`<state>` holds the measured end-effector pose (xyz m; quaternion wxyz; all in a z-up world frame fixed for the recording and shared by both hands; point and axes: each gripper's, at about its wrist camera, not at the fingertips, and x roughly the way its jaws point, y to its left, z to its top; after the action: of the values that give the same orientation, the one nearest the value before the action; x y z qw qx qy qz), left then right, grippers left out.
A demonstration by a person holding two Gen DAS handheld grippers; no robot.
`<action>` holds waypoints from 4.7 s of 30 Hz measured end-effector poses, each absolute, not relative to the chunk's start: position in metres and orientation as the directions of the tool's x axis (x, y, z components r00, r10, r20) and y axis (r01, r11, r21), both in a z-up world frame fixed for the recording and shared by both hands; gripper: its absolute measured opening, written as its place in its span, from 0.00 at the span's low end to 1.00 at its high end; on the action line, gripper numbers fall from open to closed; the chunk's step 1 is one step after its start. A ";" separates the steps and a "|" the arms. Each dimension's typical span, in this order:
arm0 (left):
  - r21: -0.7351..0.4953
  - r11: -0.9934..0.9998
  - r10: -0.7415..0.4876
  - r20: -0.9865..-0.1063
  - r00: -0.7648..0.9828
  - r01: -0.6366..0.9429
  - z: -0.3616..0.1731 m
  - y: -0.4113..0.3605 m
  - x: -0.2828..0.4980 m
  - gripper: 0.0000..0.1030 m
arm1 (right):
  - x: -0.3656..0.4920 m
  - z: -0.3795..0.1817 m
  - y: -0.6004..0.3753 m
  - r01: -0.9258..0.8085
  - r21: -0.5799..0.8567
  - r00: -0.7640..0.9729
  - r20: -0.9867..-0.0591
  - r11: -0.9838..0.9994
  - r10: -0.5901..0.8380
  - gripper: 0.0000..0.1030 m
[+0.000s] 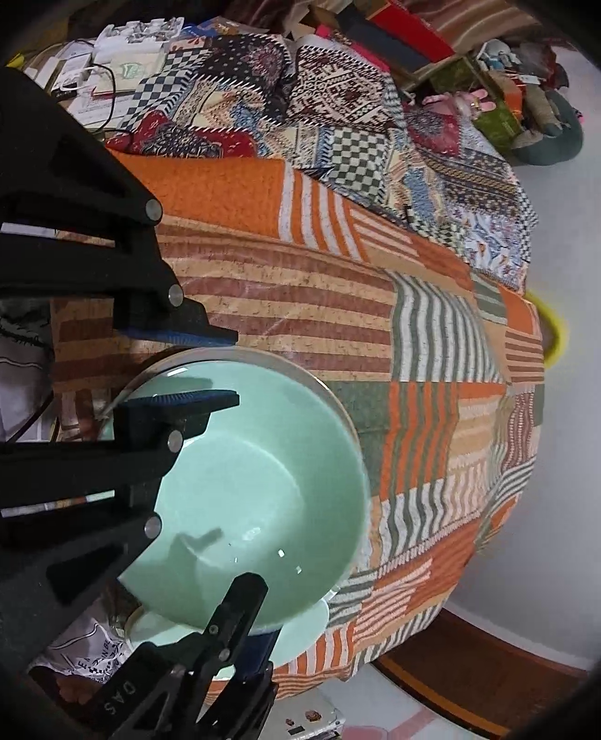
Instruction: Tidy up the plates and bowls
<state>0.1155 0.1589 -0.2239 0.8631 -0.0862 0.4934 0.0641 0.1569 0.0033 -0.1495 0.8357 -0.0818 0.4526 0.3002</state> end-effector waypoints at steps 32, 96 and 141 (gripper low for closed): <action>-0.274 0.943 -0.155 -0.862 0.482 -0.187 -0.268 0.170 0.116 0.25 | 0.169 -0.176 -0.015 -0.507 0.289 0.329 -0.806 0.812 0.492 0.33; -0.171 0.983 -0.179 -0.787 0.590 0.071 -0.159 0.016 0.135 0.25 | 0.147 -0.107 -0.155 -0.298 0.288 0.560 -0.720 0.910 0.411 0.33; -0.093 0.993 -0.117 -0.724 0.680 0.072 -0.138 0.002 0.120 0.31 | 0.135 -0.101 -0.178 -0.296 0.229 0.601 -0.710 0.927 0.367 0.48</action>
<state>0.1202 0.0017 -0.1380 0.9159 -0.0285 0.3969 -0.0516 0.1347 -0.1778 -0.1011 0.8937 0.0436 0.4063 0.1854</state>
